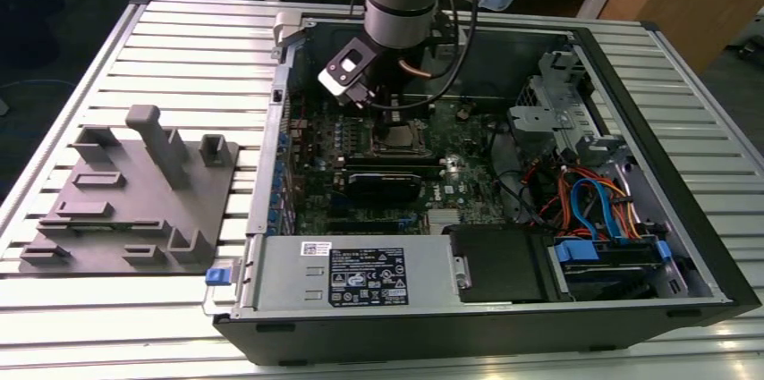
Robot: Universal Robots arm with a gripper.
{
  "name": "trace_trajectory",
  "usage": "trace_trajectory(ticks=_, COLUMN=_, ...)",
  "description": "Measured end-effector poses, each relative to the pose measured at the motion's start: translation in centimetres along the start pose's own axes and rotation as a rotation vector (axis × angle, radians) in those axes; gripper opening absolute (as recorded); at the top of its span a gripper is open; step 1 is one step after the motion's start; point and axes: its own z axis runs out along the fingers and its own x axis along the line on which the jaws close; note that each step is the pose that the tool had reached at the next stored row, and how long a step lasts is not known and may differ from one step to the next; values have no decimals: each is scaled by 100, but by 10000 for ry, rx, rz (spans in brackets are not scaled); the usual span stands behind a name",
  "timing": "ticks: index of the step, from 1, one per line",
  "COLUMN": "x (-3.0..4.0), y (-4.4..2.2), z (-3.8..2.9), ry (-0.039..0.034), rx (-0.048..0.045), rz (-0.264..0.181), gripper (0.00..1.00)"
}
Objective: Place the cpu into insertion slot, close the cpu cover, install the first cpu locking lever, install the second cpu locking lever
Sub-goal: 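Close the cpu cover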
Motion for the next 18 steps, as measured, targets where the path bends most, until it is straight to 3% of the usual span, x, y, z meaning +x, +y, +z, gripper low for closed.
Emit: trace_trajectory(ticks=18, x=-30, y=239, z=-3, ry=2, rx=9, rz=0, gripper=10)
